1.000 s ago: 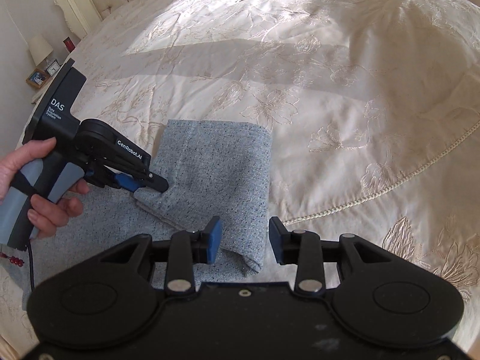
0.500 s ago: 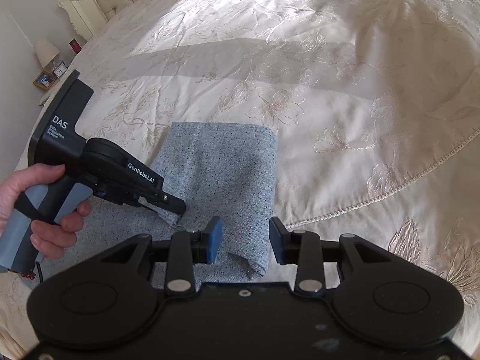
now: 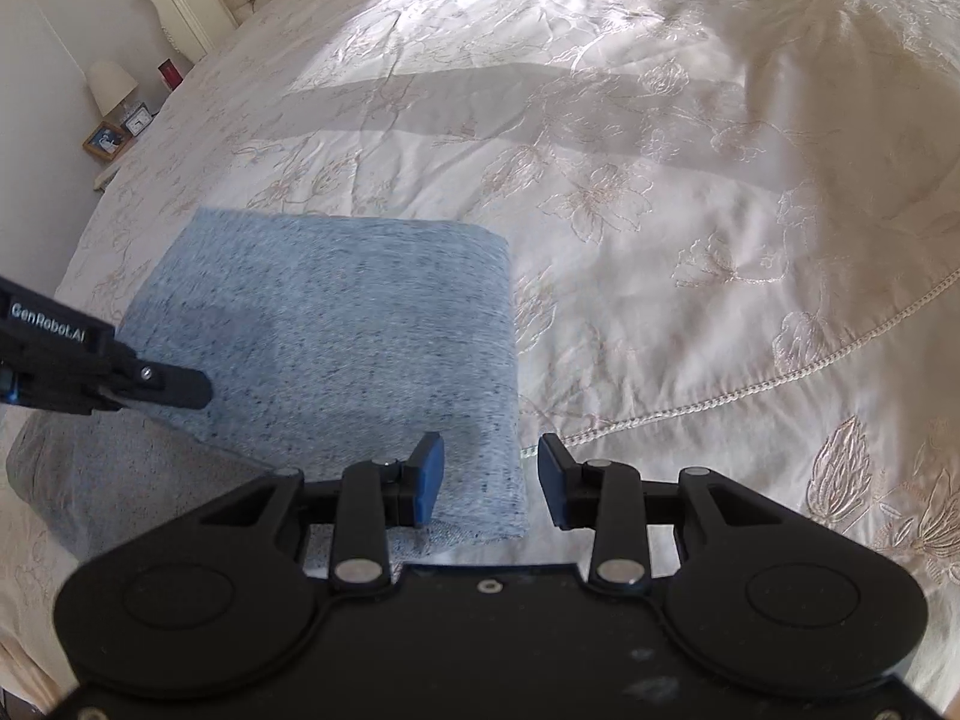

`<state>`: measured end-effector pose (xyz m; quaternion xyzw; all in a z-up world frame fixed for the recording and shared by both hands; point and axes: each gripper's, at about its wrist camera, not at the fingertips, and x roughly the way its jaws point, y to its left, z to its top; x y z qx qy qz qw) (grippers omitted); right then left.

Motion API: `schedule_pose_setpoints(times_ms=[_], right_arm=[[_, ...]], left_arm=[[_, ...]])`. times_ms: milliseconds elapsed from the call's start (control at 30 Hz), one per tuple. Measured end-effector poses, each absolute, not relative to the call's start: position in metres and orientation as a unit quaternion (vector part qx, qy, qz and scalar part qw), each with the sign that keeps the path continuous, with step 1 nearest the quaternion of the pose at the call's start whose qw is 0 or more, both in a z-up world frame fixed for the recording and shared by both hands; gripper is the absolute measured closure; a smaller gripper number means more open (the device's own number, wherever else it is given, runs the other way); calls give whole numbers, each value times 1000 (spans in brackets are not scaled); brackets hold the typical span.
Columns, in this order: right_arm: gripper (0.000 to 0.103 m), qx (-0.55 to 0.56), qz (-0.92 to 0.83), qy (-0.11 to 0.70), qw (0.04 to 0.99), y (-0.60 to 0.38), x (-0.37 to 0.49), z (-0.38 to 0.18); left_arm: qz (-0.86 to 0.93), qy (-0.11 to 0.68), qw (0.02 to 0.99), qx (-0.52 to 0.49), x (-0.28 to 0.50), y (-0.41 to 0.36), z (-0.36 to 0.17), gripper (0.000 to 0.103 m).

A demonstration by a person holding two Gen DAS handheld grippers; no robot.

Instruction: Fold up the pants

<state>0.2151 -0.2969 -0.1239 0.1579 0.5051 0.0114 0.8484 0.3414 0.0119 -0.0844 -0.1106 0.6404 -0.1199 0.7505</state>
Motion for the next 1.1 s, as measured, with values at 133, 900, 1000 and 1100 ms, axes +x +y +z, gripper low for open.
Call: schedule_pose_setpoints(times_ms=[133, 900, 1000, 1100], right_arm=[[66, 146, 30, 516, 844, -280, 217, -129], [66, 116, 30, 560, 820, -257, 343, -210], [63, 106, 39, 554, 825, -258, 338, -202], [63, 130, 34, 545, 827, -268, 321, -185]], left_arm=[[-72, 670, 726, -141, 337, 50, -127, 84], [-74, 669, 724, -150, 327, 50, -160, 77], [-70, 666, 729, -140, 324, 52, -151, 70], [-72, 651, 743, -138, 318, 54, -133, 69]])
